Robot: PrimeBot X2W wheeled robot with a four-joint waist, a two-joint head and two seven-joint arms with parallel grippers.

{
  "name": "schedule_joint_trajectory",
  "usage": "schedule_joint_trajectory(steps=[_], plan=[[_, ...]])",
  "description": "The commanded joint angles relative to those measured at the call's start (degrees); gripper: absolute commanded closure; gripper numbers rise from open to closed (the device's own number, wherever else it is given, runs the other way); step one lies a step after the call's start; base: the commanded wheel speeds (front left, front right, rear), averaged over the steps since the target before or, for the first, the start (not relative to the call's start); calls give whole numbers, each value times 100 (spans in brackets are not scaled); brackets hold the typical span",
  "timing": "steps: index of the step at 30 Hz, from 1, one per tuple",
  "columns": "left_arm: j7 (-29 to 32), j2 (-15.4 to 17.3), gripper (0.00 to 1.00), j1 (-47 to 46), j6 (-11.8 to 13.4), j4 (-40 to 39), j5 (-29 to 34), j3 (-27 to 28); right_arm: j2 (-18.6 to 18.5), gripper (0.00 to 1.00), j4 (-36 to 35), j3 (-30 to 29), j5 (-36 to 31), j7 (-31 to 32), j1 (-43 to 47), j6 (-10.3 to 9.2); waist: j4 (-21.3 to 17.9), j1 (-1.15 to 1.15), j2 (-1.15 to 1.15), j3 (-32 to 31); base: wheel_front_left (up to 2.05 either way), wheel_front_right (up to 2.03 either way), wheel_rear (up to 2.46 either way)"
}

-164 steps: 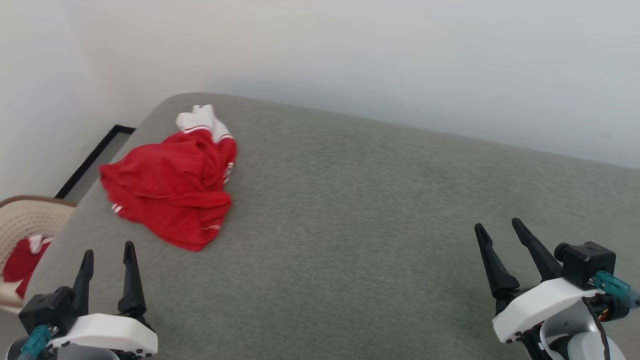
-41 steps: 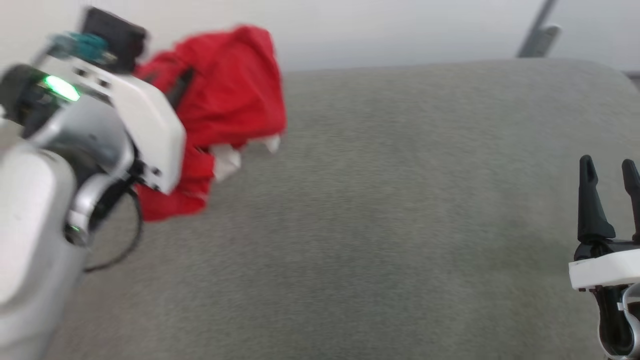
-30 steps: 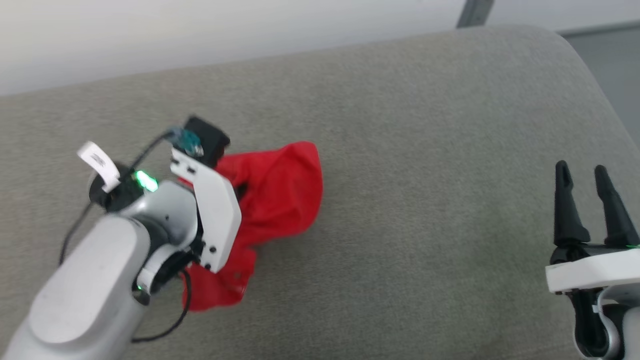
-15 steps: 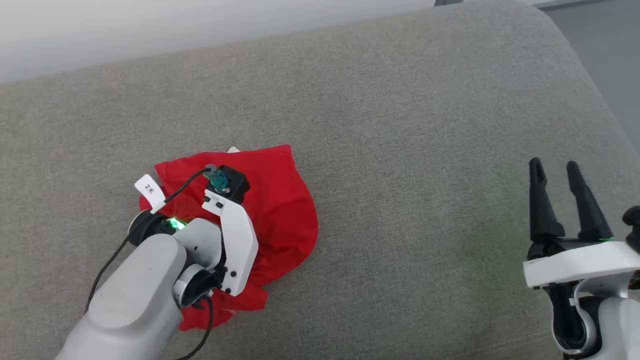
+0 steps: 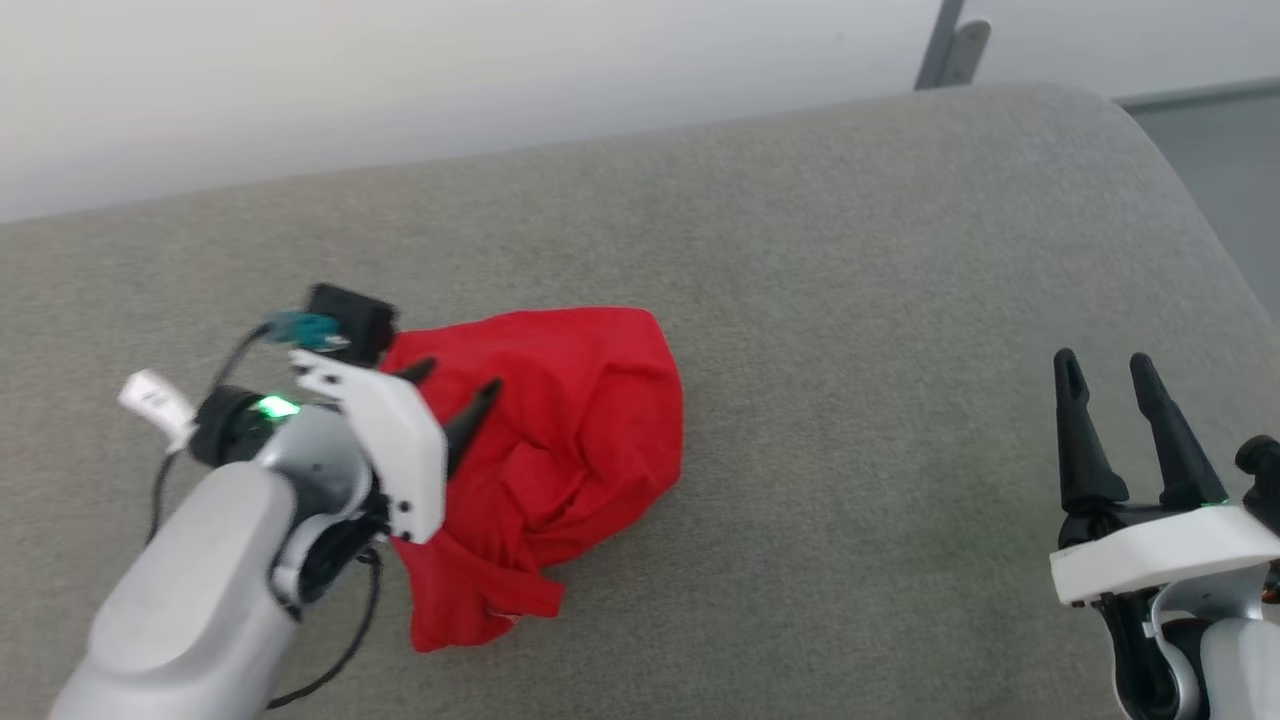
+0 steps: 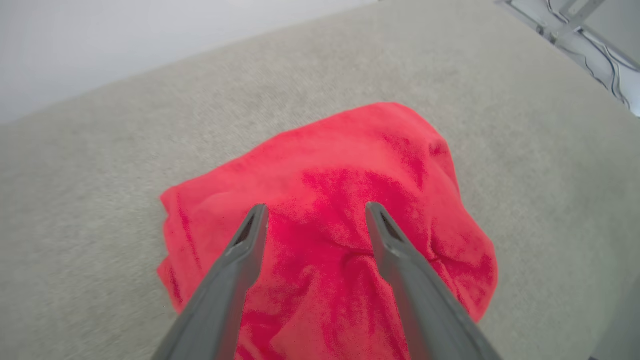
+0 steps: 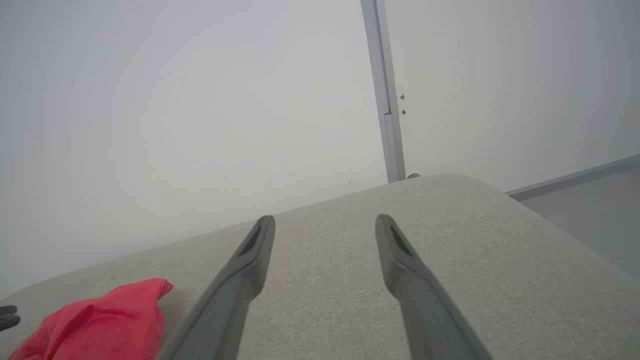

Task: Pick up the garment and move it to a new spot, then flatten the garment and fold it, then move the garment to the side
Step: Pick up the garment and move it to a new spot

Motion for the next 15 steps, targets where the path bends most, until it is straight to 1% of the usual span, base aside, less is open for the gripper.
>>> schedule_joint_trajectory(steps=[1,6,10,13,15], plan=[[-156,54,0,144,38,-93,-44,88,-6,0,-16,1,-40,21,58,-2,116,0,0,-118,0,0,0],[-1289,384,0,733,253,-719,52,603,-56,0,-23,-2,-113,-14,161,-2,304,0,0,-302,0,0,0],[-2062,545,0,1295,446,-1066,87,943,-107,0,-13,-27,-151,-31,236,-2,472,0,0,-431,0,0,0],[-2580,641,0,1741,555,-1229,195,1083,-142,0,7,4,-193,-58,298,-2,560,0,0,-531,0,0,0],[-2900,671,0,2028,689,-1312,250,1204,-163,0,29,11,-227,-70,314,-2,613,0,0,-592,0,0,0]])
